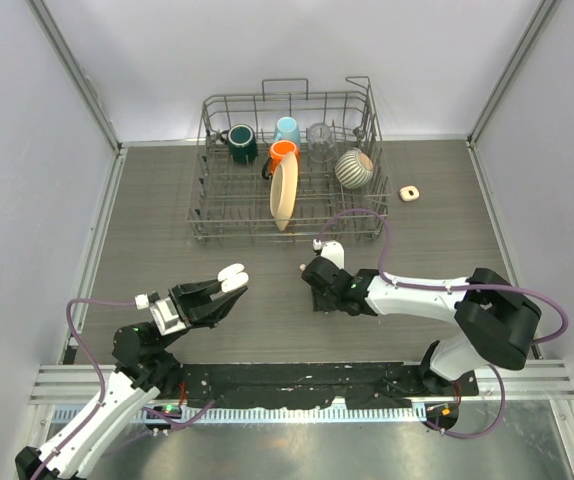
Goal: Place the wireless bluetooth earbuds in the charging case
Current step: Pick up the earbud from the center of the board.
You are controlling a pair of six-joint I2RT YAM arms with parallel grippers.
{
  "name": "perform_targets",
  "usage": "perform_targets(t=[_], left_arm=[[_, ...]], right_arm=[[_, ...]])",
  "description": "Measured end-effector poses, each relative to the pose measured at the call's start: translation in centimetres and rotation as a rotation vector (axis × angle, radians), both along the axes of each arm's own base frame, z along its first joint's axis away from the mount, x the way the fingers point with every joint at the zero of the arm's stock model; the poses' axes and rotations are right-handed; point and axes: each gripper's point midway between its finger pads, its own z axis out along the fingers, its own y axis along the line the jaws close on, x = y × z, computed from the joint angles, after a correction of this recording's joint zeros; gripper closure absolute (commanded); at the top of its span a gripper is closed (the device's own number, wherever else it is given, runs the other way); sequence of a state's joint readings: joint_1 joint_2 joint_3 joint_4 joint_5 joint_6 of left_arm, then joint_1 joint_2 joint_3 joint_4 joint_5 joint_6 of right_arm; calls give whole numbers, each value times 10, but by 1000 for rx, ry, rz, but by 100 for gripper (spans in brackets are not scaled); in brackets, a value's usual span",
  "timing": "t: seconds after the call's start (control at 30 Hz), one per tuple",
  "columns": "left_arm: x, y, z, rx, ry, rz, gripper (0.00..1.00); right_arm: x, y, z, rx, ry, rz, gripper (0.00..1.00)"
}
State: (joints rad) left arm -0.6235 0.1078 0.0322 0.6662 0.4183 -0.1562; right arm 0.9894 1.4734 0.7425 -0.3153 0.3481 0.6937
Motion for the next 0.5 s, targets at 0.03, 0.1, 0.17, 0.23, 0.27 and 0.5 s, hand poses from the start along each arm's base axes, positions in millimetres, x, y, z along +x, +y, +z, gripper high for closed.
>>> perform_targets(t=[0.03,0.1,0.17,0.23,0.27,0.5], left_arm=[[0,0,0,0,0,0,100],[0,0,-1,2,2,0,100],[0,0,-1,2,4,0,100],[0,0,-1,3,4,0,100],[0,0,-1,2,4,1,100],[1,1,-1,0,6,5,100]], right_arm=[[0,0,-1,-2,0,-1,60],[1,0,-1,-4,0,-2,62],[1,0,-1,-4,0,-2,62],[1,0,-1,-4,0,-2,63],[1,0,-1,-4,-1,-2,63],[0,-2,-2,-13,1,-5,62]])
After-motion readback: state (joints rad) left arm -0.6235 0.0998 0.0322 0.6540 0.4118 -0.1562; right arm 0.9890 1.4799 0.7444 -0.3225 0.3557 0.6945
